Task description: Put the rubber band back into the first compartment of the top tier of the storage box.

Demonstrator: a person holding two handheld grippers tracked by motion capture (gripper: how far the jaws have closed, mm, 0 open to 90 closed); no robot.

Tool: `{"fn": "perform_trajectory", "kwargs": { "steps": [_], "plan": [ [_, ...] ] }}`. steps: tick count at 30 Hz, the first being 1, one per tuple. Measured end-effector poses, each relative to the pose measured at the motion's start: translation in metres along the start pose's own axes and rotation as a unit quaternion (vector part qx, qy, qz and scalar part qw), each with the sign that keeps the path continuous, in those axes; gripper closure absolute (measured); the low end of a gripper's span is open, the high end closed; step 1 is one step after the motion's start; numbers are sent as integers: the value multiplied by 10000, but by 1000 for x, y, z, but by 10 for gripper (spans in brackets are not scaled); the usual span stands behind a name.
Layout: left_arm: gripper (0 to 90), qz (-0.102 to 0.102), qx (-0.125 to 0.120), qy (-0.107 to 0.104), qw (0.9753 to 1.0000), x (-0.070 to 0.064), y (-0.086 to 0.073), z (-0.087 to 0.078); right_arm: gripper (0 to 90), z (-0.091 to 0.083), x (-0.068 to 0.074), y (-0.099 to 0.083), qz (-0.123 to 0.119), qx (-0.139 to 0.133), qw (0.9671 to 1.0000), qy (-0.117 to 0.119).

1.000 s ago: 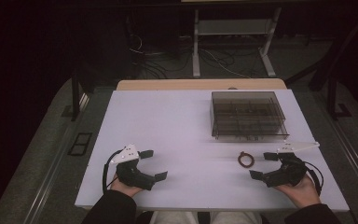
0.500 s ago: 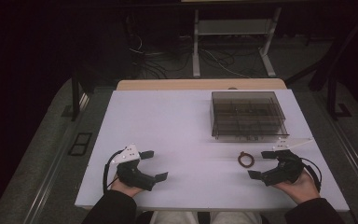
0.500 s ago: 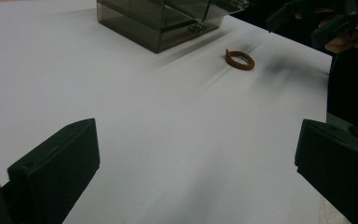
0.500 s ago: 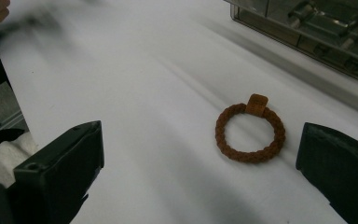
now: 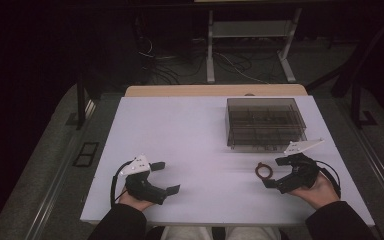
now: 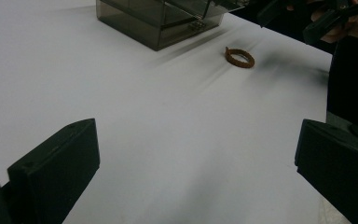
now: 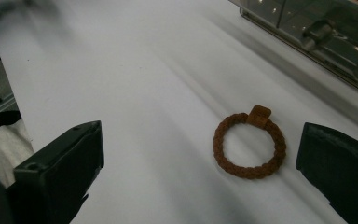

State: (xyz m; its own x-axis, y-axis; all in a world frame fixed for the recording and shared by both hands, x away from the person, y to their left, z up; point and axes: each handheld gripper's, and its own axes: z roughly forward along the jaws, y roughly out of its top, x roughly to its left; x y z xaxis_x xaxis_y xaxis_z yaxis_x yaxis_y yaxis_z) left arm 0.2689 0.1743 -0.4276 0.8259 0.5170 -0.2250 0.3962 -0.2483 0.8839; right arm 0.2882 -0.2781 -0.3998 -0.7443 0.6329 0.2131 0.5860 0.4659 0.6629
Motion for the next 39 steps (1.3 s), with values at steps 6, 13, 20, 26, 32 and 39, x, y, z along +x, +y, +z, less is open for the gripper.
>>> {"fn": "perform_trajectory", "kwargs": {
  "steps": [6,13,20,26,32,39],
  "plan": [
    [0,-20,-49,15,10000,1,0,-1,1,4,1,6,-135,141,9998,21],
    [0,-12,-33,6,10000,1,0,0,1,14,0,9,-285,380,9988,72],
    [0,-29,-55,11,10000,1,0,-1,1,23,-2,10,-405,550,9976,129],
    [0,-18,-41,3,10000,1,0,0,1,28,-4,10,-465,659,9966,162],
    [0,-25,-14,-6,10000,0,0,0,1,33,-4,10,-567,741,9954,215],
    [0,-19,-7,-9,10000,0,0,0,1,39,-5,9,-645,904,9935,248]
  ]
}}
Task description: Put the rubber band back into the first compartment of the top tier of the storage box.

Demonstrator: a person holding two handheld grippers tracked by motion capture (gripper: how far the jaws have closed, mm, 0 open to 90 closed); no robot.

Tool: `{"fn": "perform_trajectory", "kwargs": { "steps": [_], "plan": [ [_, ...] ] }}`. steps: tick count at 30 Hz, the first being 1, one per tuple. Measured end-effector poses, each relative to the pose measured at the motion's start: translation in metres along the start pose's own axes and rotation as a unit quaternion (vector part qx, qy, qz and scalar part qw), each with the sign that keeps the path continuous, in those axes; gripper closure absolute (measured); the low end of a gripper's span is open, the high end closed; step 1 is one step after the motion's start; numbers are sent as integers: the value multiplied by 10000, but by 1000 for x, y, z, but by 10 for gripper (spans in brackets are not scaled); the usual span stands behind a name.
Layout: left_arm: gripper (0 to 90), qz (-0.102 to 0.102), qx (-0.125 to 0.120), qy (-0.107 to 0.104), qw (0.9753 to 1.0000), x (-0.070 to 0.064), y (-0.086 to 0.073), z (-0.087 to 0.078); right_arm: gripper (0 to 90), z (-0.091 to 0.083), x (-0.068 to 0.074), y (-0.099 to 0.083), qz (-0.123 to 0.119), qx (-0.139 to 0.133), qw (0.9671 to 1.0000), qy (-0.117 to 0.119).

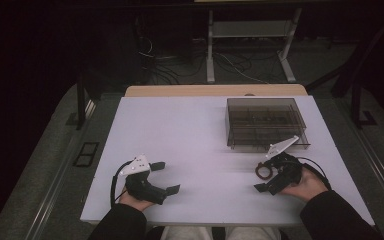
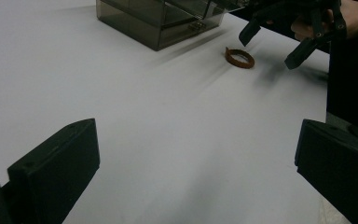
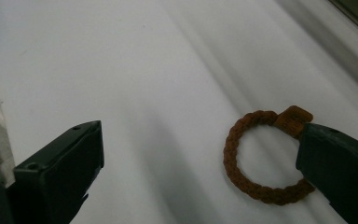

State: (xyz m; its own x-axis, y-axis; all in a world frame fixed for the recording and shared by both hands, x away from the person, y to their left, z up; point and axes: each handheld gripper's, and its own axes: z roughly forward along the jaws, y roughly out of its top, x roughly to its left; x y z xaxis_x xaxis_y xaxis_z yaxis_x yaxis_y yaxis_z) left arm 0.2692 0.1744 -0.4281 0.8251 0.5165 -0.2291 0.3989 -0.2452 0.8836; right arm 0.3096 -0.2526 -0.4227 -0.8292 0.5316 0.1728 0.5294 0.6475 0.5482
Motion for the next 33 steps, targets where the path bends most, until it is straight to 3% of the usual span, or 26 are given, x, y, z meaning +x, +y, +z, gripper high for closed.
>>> {"fn": "perform_trajectory", "kwargs": {
  "steps": [7,14,15,18,19,33],
  "plan": [
    [0,22,12,4,10000,0,0,0,1,7,1,0,-130,221,9996,86],
    [0,18,23,-45,10000,-1,0,1,14,9,1,0,-113,353,9993,54],
    [0,16,23,-45,10000,-1,0,1,136,9,0,-1,-149,349,9993,64],
    [0,24,17,-23,10000,-1,0,0,151,9,-1,-1,-132,353,9993,4],
    [0,14,8,-21,10000,-1,0,0,213,9,-2,-1,-147,366,9992,-3],
    [0,12,8,-28,10000,-1,0,0,455,5,-2,-3,-166,320,9993,-109]
  ]
}}
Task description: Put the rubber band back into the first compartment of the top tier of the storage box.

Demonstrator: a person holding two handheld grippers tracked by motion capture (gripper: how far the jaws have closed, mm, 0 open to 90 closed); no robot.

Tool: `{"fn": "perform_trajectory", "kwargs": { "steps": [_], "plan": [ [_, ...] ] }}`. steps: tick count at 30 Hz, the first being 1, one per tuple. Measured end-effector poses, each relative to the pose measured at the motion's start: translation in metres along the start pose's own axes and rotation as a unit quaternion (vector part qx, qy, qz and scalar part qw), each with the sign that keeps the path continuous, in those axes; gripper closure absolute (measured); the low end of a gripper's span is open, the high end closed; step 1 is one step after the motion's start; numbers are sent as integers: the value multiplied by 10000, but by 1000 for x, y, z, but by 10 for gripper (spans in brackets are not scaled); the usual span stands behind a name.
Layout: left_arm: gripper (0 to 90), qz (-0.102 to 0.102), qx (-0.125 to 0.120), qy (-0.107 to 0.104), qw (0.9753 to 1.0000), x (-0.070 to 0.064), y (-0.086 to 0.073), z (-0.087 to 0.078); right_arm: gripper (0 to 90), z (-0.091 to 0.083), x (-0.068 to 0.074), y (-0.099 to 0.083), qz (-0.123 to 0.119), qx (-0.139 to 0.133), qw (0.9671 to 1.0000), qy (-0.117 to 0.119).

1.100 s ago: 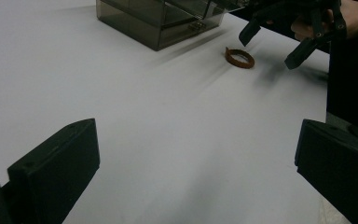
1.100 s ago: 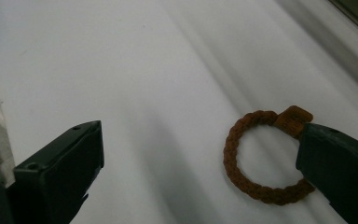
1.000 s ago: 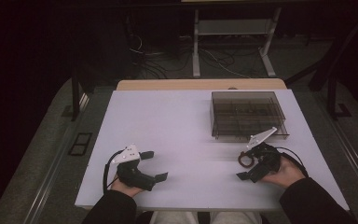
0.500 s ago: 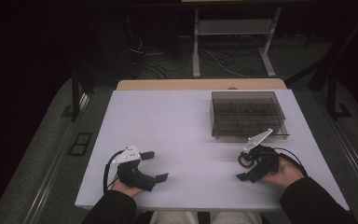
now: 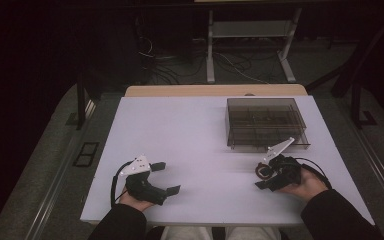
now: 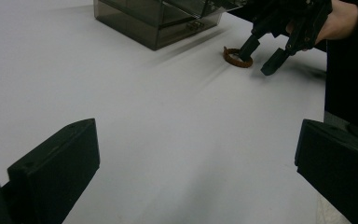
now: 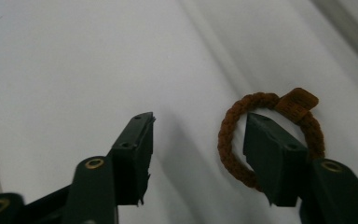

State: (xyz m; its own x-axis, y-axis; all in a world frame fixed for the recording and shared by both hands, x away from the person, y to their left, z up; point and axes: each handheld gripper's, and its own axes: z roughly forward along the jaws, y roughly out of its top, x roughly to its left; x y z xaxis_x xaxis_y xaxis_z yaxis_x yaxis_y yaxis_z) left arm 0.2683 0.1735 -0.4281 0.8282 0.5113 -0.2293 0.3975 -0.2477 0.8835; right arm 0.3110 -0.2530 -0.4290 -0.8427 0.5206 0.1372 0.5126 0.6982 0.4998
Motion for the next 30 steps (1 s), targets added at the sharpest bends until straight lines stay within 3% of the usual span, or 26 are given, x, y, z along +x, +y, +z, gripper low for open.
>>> {"fn": "perform_trajectory", "kwargs": {
  "steps": [3,15,19,30],
  "plan": [
    [0,1,1,-1,10000,0,0,0,495,0,-1,0,17,16,10000,-35],
    [0,13,-1,7,10000,0,0,0,797,-2,-3,-3,33,137,9997,-220],
    [0,12,0,6,10000,0,0,0,824,-2,-4,-3,20,178,9996,-209],
    [0,17,1,10,10000,0,0,0,862,-9,-6,-4,303,63,9992,245]
  ]
}}
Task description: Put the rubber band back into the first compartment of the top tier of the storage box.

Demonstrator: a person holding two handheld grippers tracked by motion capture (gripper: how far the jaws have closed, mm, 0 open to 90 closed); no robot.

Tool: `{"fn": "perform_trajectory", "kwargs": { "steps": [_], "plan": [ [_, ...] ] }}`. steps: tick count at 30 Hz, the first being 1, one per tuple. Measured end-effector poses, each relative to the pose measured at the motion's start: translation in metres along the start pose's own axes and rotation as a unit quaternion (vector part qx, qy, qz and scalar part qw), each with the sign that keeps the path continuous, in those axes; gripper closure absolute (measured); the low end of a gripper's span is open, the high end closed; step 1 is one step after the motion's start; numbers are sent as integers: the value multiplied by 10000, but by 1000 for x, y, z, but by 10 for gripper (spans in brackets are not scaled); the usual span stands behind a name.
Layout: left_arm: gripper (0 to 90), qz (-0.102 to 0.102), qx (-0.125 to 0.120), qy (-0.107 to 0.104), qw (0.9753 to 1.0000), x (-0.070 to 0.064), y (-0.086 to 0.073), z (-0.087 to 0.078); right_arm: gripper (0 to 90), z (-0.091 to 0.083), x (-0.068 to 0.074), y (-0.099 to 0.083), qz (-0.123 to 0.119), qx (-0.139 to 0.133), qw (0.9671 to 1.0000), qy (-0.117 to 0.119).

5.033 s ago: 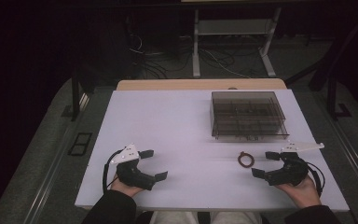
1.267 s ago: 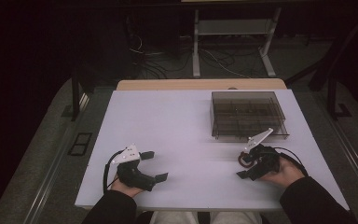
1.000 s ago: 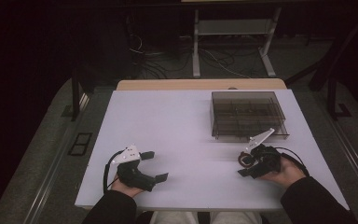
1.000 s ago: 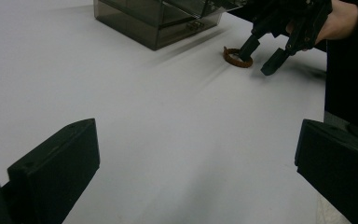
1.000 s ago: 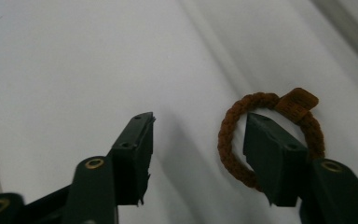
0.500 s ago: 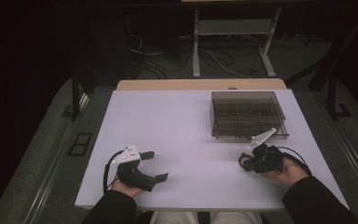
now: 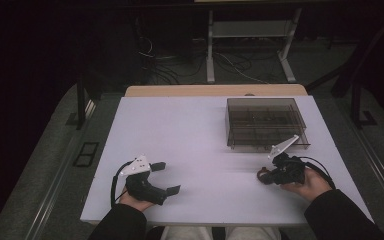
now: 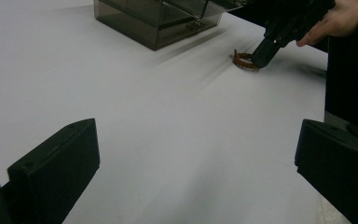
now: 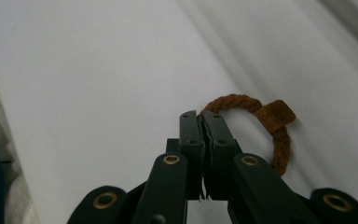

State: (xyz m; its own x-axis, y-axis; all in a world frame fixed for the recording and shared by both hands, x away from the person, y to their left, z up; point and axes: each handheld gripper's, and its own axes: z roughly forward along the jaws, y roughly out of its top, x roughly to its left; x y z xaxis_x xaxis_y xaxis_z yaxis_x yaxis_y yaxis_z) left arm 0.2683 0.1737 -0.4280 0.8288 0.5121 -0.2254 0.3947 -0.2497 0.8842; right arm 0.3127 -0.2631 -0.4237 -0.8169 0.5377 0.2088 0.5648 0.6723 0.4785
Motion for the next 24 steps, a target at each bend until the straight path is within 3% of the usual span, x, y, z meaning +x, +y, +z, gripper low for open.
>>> {"fn": "perform_trajectory", "kwargs": {
  "steps": [11,24],
  "plan": [
    [0,-5,-11,1,10000,0,0,0,862,-11,4,1,206,-267,9990,279],
    [0,-17,-23,-5,10000,0,0,0,861,-27,10,11,75,-441,9985,312]
  ]
}}
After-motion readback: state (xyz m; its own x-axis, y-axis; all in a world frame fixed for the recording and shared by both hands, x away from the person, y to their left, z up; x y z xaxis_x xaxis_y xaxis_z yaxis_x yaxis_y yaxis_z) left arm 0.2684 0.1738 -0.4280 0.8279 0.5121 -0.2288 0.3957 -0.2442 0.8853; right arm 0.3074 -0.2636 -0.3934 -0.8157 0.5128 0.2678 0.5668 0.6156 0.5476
